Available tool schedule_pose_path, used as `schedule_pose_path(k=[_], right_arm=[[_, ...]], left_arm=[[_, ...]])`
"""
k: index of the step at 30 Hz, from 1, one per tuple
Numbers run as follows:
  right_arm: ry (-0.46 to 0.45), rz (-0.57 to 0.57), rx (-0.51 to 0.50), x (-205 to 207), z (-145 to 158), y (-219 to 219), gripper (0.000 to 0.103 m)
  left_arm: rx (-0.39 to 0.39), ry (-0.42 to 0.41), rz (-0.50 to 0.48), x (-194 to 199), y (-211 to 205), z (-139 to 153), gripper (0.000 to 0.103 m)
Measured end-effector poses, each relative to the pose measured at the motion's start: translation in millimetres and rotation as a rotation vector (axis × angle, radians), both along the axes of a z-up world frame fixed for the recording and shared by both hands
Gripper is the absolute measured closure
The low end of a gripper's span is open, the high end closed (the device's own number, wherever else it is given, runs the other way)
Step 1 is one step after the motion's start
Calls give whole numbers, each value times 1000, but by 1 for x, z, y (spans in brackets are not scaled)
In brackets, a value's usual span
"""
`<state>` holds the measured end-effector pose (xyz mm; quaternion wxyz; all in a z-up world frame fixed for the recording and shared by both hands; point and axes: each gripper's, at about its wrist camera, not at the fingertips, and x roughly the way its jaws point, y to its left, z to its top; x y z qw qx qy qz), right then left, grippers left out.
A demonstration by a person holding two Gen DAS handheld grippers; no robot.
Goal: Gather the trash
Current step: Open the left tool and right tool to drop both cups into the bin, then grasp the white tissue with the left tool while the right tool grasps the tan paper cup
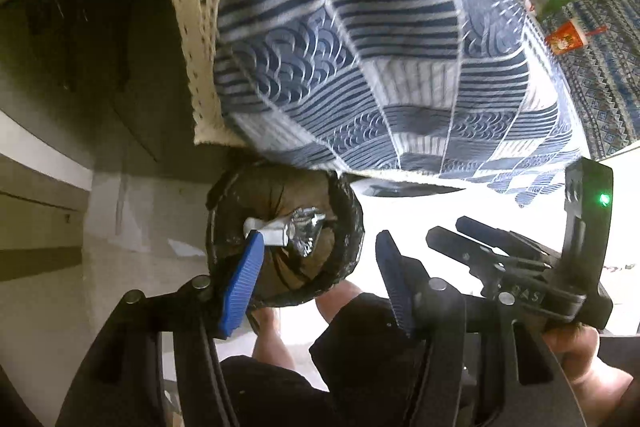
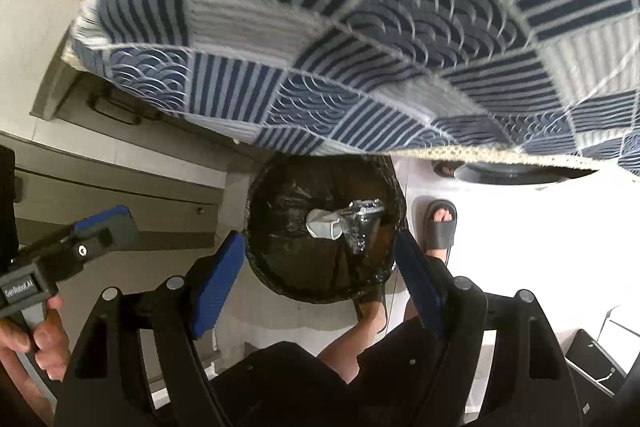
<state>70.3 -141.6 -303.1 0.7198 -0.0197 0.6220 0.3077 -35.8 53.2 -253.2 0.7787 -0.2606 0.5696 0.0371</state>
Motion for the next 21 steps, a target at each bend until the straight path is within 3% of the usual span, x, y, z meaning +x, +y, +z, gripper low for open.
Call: schedule_pose_path(k=[4, 8, 13, 16, 21], right_arm=[[-34, -11, 12, 0, 23, -7, 23], [-68, -34, 42, 4, 47, -19, 22], [-101, -90, 123, 11, 90, -42, 18], [-234, -121, 120, 14, 126, -53, 15], [-331, -182, 205, 35, 179, -69, 8]], left_arm=[[14, -32, 0, -1, 1, 21, 46], [37, -68, -19, 0, -1, 46, 39], [66, -140, -24, 6, 3, 82, 38], [75, -199, -7, 14, 9, 107, 31], [104, -265, -16, 40, 14, 147, 24]])
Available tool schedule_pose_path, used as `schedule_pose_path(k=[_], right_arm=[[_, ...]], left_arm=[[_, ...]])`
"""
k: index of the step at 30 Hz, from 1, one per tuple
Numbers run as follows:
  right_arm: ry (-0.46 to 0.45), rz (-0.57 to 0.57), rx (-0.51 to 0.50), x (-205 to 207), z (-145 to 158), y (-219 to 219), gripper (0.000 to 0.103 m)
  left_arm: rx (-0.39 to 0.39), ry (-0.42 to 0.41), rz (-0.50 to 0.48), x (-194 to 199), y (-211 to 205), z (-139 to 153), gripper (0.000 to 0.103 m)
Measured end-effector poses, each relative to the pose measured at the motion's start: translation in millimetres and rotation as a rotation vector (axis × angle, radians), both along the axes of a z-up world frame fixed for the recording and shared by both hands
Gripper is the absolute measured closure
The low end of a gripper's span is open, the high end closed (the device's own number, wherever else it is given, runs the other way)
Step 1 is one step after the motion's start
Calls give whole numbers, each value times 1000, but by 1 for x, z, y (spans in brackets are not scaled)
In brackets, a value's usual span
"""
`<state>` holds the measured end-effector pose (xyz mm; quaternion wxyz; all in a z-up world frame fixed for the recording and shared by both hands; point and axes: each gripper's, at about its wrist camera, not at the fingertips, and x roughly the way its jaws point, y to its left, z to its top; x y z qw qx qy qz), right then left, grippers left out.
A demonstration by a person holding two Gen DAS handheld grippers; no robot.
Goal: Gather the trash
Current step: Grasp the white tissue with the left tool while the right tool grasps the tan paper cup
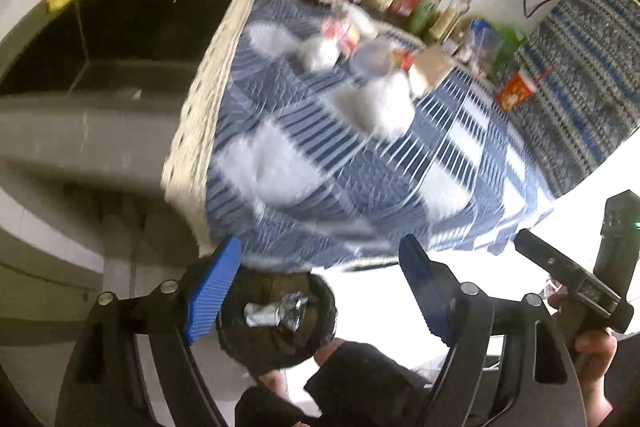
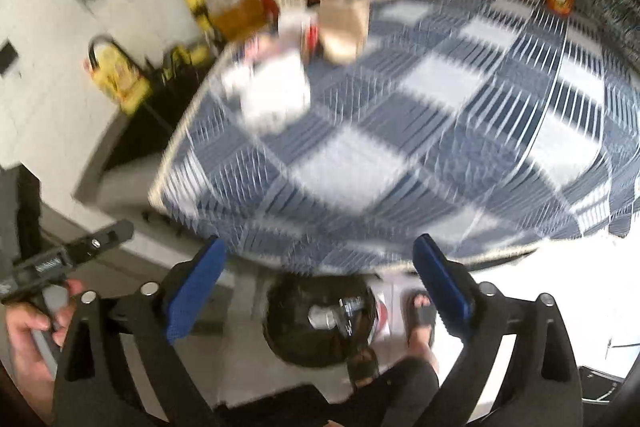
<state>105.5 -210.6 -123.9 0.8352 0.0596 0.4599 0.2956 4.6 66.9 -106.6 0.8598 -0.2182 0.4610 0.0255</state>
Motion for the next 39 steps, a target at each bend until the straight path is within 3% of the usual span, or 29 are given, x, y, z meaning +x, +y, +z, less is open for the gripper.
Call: schedule_pose_path(k=[1, 4, 9, 14, 21, 31, 39], right_arm=[[-12, -5, 10, 5, 8, -2, 8], [-55, -19, 51, 25, 36, -7, 5], [-118, -50, 92, 54, 67, -12, 5], [-110, -40, 110, 87, 72, -6, 5], [-62, 5, 131, 139, 59, 6, 5], [55, 85, 133, 203, 13, 41, 5], [143, 76, 180, 248, -13, 61, 5]], left_arm=[[14, -21, -7, 7, 0, 9, 23], [48, -69, -10, 25, -2, 31, 7], [98, -94, -6, 50, -8, 54, 7], [134, -128, -22, 75, -18, 67, 7], [146, -137, 3, 106, -31, 64, 7], [140, -11, 80, 143, -38, 21, 7], [135, 67, 33, 171, -56, -2, 7]])
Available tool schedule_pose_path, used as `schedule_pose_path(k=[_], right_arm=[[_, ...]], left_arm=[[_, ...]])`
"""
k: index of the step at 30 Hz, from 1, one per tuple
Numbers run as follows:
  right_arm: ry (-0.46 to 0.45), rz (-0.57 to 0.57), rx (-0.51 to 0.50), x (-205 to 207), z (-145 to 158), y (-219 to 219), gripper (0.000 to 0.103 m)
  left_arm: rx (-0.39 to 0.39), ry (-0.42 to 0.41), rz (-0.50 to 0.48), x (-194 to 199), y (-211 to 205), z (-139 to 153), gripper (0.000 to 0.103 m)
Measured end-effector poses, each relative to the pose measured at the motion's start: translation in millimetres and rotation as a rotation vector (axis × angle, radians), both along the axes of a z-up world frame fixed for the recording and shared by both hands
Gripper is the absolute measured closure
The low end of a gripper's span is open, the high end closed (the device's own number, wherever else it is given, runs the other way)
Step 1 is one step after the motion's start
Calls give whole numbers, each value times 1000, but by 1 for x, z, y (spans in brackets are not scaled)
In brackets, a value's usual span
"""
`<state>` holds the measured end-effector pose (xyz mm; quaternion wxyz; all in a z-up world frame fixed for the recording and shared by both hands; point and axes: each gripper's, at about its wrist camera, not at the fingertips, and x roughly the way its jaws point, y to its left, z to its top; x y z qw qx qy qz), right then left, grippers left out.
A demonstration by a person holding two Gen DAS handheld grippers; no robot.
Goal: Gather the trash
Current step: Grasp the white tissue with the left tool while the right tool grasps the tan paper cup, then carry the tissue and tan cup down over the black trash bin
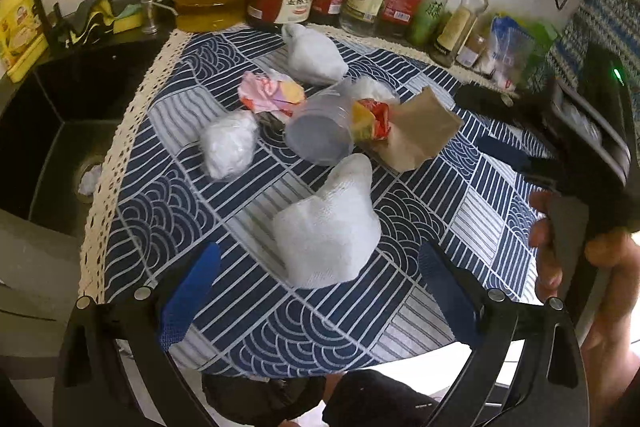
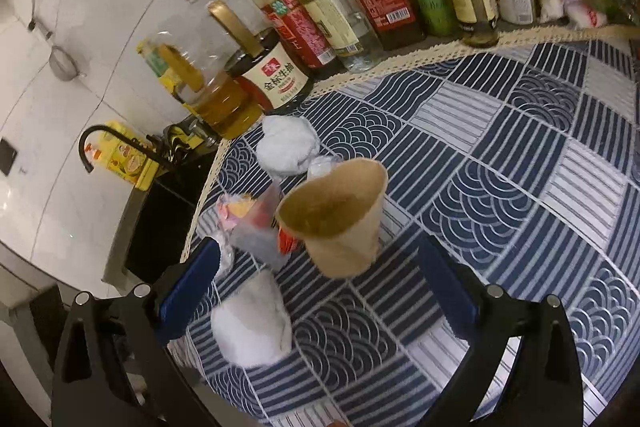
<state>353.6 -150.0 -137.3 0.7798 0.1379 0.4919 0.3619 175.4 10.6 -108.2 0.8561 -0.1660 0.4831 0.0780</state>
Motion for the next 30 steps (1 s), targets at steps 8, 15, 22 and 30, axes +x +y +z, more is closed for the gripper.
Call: schedule_pose_path(k=[8, 15, 22, 30], right_arm=[[62, 22, 20, 26, -19, 21, 5], [68, -5, 8, 32, -28, 18, 25], [66, 6, 24, 33, -27, 8, 44], [43, -16, 52, 25, -10, -11, 45]], left_arm=[[-16, 90, 61, 23, 3, -22, 7], [-19, 98, 35, 36, -2, -31, 16], [-8, 141, 4, 40, -7, -45, 52], [-29, 89, 40, 36, 0, -35, 76]])
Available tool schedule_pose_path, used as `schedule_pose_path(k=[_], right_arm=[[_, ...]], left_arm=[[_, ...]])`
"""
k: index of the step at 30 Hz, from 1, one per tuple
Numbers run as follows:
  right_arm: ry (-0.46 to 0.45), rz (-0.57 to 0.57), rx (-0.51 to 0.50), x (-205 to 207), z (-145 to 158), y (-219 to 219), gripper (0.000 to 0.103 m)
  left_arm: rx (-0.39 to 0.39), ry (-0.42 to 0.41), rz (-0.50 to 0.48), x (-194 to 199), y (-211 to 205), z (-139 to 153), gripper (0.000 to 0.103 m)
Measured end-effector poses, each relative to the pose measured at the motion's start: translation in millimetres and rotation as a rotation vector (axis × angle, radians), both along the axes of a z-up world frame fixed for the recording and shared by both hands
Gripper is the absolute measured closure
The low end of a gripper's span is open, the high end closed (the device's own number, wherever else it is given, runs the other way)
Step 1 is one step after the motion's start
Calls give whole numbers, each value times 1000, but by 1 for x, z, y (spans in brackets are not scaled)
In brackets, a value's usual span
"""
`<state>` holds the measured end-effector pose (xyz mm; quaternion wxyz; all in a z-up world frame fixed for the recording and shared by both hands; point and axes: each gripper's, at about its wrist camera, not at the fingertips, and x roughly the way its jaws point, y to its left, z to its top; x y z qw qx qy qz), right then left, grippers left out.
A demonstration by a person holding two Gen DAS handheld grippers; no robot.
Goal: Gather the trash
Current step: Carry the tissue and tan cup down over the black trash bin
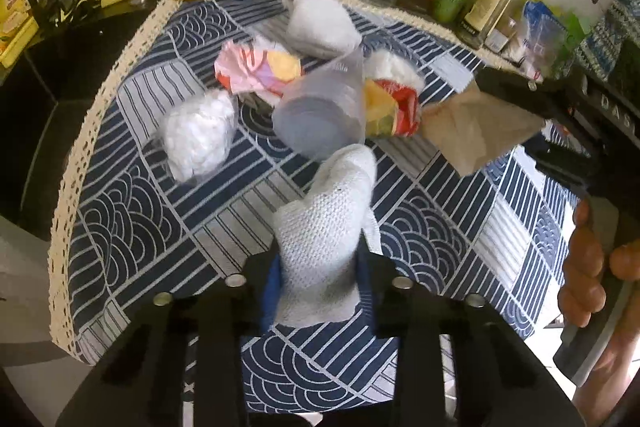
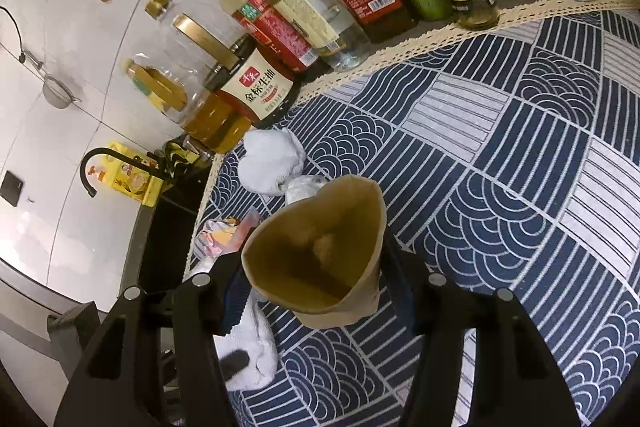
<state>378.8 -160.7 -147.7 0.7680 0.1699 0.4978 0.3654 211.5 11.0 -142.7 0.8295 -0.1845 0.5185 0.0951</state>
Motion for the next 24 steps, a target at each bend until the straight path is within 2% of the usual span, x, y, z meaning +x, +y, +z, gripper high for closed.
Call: schedule_pose_path(k=[11, 24], right_arm=[[-64, -27, -29, -30, 29, -13, 44], [-105, -72, -45, -95, 57, -32, 44]], left_arm=[[-38, -92, -36, -18, 1, 17, 77], [-52, -185, -103, -57, 1, 35, 77]])
